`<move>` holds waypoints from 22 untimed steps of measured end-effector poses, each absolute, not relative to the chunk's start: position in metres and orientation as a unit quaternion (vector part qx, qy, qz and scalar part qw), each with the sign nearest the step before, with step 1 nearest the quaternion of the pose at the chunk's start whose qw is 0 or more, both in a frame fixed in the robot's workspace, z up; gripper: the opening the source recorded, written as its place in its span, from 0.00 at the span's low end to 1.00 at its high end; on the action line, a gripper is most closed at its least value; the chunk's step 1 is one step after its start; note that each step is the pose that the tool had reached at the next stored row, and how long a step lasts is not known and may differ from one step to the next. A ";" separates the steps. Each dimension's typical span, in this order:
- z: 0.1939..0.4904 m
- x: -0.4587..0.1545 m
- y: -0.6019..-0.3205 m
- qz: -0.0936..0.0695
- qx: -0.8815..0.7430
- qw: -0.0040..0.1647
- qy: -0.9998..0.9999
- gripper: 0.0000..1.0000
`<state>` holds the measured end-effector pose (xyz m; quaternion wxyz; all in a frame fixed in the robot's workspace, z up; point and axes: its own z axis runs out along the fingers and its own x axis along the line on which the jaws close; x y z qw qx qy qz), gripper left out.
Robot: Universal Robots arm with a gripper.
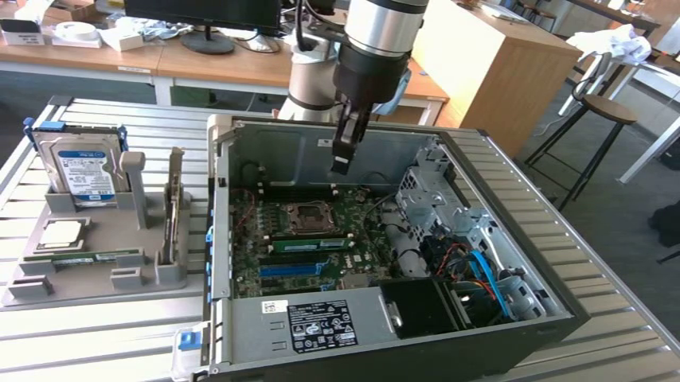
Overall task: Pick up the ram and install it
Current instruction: 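Press down the ram until it locks into place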
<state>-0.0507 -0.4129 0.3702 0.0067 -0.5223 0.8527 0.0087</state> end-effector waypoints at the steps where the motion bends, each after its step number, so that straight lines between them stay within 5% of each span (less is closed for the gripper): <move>1: 0.370 -0.051 -0.413 0.009 -0.516 0.007 0.856 0.10; 22: 0.370 -0.051 -0.413 0.007 -0.372 0.008 0.928 0.10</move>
